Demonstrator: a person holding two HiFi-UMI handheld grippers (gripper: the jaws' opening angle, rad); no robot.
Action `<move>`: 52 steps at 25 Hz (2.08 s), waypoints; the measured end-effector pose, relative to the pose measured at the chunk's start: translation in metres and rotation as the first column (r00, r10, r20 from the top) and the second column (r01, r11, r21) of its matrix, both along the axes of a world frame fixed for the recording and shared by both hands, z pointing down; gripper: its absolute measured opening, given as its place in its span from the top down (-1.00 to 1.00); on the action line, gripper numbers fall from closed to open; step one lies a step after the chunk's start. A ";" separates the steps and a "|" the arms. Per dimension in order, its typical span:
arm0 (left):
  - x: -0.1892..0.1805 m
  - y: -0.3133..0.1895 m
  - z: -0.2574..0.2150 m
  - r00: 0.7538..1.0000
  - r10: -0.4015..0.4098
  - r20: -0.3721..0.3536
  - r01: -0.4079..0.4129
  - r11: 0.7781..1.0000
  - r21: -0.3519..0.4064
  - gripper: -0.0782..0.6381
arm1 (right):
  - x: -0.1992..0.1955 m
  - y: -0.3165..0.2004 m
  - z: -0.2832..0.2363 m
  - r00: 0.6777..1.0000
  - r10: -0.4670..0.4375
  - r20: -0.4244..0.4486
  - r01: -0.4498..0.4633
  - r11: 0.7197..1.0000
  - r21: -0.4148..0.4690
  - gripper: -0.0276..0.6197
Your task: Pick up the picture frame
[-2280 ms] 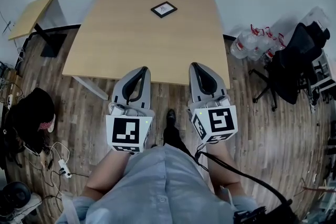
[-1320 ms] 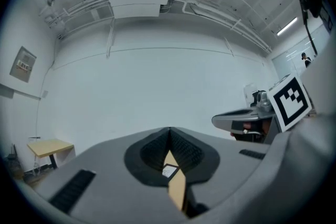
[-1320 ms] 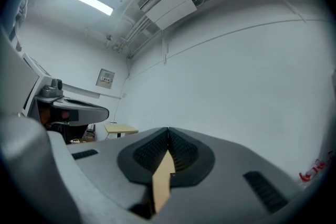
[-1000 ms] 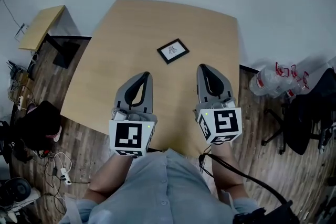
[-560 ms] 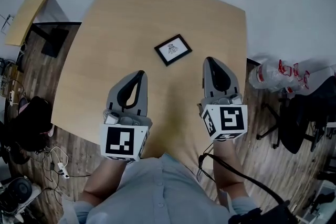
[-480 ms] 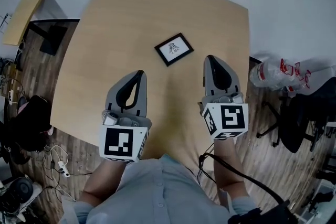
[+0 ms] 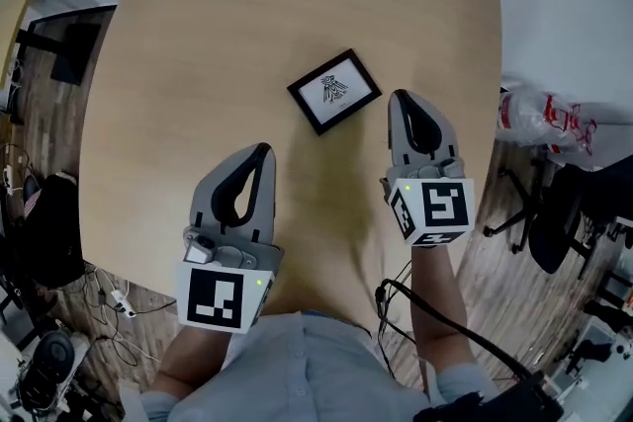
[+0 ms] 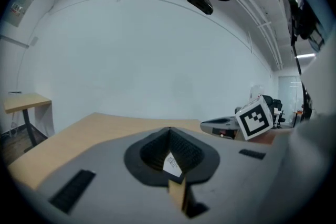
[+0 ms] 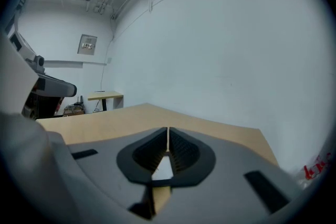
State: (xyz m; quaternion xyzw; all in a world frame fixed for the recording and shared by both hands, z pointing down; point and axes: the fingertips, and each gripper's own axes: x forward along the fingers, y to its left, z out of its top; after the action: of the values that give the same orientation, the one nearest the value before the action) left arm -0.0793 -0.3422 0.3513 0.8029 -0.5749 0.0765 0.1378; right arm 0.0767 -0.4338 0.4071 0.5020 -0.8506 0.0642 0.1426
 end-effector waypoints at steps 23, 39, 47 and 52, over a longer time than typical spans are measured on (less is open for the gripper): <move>0.007 -0.014 0.084 0.999 0.009 -0.045 -0.019 0.974 -0.227 0.78 | -0.006 -0.048 0.126 0.985 -0.113 -0.127 0.074 0.957 -0.280 0.58; 0.010 -0.013 0.079 0.998 0.010 -0.063 -0.023 0.979 -0.203 0.78 | -0.012 -0.048 0.139 0.972 -0.160 -0.170 0.097 0.940 -0.327 0.72; -0.007 -0.005 0.053 0.999 -0.008 -0.046 0.003 0.994 -0.109 0.78 | -0.013 -0.048 0.086 0.982 -0.084 -0.167 0.059 0.987 -0.151 0.72; 0.008 -0.001 0.028 1.000 0.003 -0.031 -0.004 0.999 -0.040 0.78 | -0.003 -0.039 0.032 0.991 -0.043 -0.126 0.038 0.998 -0.042 0.72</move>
State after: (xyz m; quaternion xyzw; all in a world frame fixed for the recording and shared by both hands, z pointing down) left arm -0.0715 -0.3436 0.3791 0.8020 -0.5697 0.0760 0.1627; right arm 0.0733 -0.4728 0.4392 0.4846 -0.8484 0.0460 0.2078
